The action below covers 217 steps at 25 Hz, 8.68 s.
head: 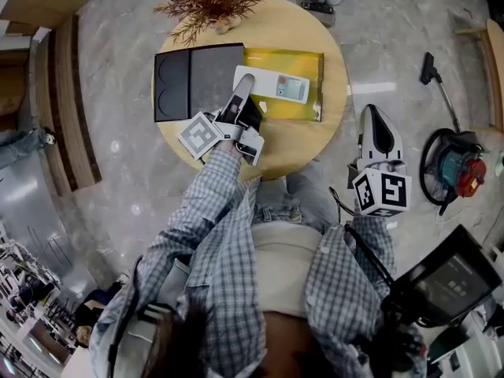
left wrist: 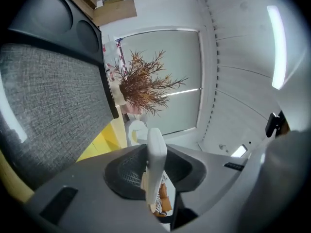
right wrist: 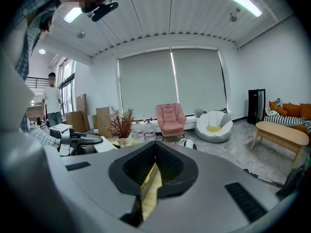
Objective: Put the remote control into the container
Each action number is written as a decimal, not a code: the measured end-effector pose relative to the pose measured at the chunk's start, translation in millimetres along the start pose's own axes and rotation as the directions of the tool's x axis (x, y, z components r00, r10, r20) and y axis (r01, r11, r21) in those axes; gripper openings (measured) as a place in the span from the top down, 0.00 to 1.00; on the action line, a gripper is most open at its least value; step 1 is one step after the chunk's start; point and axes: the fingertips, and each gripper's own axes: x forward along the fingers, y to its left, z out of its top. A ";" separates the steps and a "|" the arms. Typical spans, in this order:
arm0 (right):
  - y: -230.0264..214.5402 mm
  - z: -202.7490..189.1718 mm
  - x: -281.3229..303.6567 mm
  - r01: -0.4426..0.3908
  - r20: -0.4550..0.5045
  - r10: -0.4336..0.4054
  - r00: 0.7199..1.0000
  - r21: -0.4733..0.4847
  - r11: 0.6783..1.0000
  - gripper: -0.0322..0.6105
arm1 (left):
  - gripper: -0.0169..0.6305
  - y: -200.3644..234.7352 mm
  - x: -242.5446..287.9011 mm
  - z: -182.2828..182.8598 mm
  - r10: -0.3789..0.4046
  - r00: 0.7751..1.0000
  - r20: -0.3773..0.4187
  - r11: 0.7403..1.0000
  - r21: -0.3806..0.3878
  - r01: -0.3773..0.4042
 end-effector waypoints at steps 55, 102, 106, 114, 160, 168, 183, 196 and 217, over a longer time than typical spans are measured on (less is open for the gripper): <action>-50.5 1.9 28.6 -0.075 -0.027 0.076 0.997 0.020 0.997 0.94 | 0.82 121.9 48.4 -41.1 0.500 0.833 -0.239 0.866 0.134 -0.481; -58.9 -2.0 41.3 -0.146 -0.015 0.147 0.989 0.066 0.987 0.94 | 0.66 140.5 39.6 -51.8 0.791 0.551 -0.266 0.609 0.433 -0.664; -59.3 -2.0 41.4 -0.156 -0.006 0.157 0.988 0.074 0.985 0.94 | 0.66 139.2 35.2 -51.2 0.780 0.565 -0.267 0.625 0.337 -0.704; -62.7 0.4 42.7 -0.171 0.002 0.171 0.985 0.088 0.981 0.94 | 0.66 139.3 19.8 -53.1 0.740 0.603 -0.298 0.642 0.047 -0.765; -31.4 -7.4 59.8 -0.354 -0.025 0.357 0.934 0.080 0.932 0.94 | 0.96 -34.8 9.8 -41.7 0.109 0.992 0.063 0.859 0.497 -0.126; 1.2 1.4 54.8 -0.407 -0.015 0.408 0.913 0.026 0.913 0.94 | 0.96 -84.6 -11.4 -43.7 0.002 0.997 0.073 0.663 0.747 -0.056; 89.3 16.6 16.5 -0.470 0.035 0.477 0.878 -0.116 0.875 0.94 | 0.96 -125.5 -55.3 -53.9 0.018 1.000 0.014 0.265 0.964 -0.019; 162.7 23.8 -71.4 -0.431 0.105 0.452 0.886 -0.174 0.885 0.94 | 0.96 -165.9 -154.6 -65.3 -0.030 0.999 -0.019 0.169 0.985 0.023; 169.0 17.4 -106.4 -0.419 0.150 0.470 0.870 -0.280 0.864 0.94 | 0.96 -172.7 -162.7 -103.9 -0.081 0.994 -0.074 0.123 0.989 0.084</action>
